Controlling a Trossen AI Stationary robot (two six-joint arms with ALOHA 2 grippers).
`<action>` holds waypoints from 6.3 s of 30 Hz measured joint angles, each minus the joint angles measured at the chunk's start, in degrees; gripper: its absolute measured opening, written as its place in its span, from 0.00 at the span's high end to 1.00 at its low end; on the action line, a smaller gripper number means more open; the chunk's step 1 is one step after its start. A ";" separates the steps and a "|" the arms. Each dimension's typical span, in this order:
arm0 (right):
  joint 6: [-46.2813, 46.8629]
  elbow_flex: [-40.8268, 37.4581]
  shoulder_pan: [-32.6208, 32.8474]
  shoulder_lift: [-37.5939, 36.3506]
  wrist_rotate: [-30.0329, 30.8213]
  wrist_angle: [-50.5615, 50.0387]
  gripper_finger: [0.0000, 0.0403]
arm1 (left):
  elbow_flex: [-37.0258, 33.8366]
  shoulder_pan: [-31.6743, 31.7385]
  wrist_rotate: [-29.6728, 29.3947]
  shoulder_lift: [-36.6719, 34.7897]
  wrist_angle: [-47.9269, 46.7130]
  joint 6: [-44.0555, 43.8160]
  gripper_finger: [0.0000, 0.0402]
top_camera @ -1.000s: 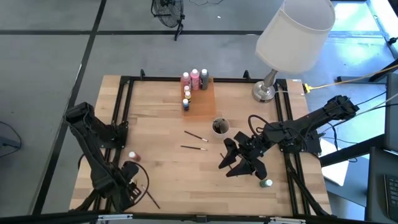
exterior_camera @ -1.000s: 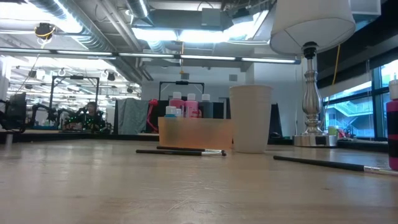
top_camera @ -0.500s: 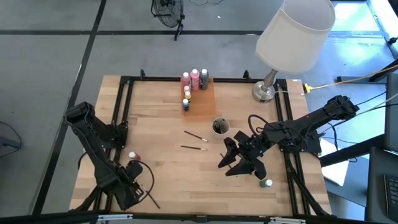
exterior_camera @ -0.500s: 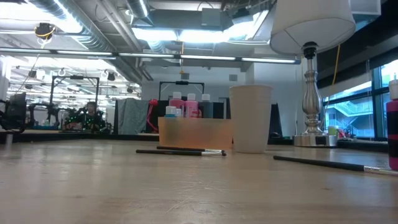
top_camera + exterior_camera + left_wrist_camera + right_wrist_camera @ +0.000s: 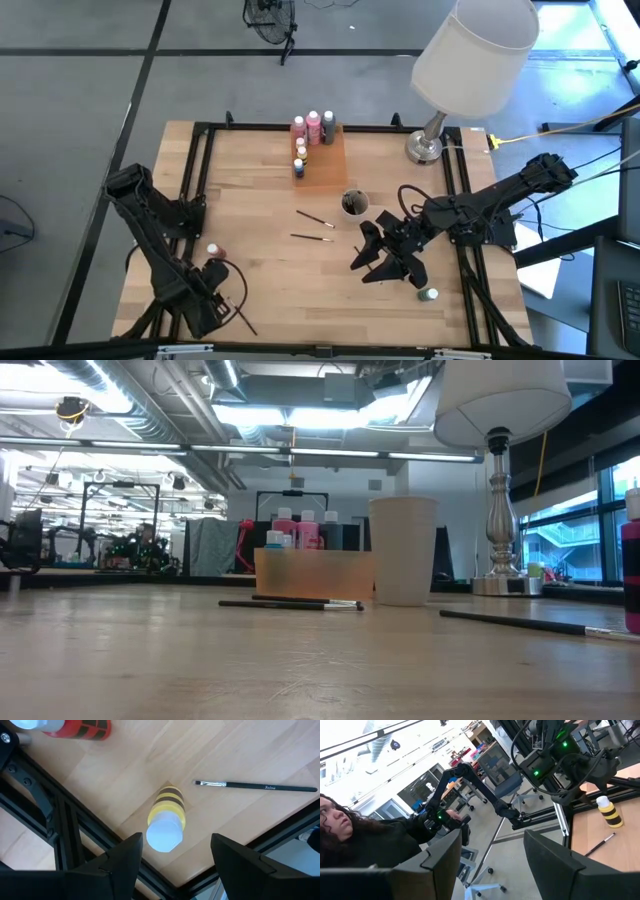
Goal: Pick & Place Paint Supplies
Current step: Put the light yellow paint bottle into the orange bin
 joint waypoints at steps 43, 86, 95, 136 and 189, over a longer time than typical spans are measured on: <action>0.00 0.00 -0.02 -0.01 -0.07 0.07 0.45 | -5.77 0.08 1.04 -0.70 4.95 2.95 0.62; 0.00 0.01 -0.04 0.00 0.87 -0.37 0.45 | -8.51 0.13 1.98 -0.87 8.74 2.90 0.69; 0.00 -0.01 -0.04 -0.02 0.90 -0.37 0.45 | -8.61 0.08 1.68 -0.79 8.69 2.48 0.71; -1.51 0.01 -0.02 -0.22 -13.83 10.79 0.45 | 20.63 11.83 2.45 -0.85 -13.22 17.31 0.71; -10.65 -0.01 -14.19 -17.26 -32.79 -9.86 0.45 | 35.82 68.40 3.91 6.84 -18.35 85.90 0.71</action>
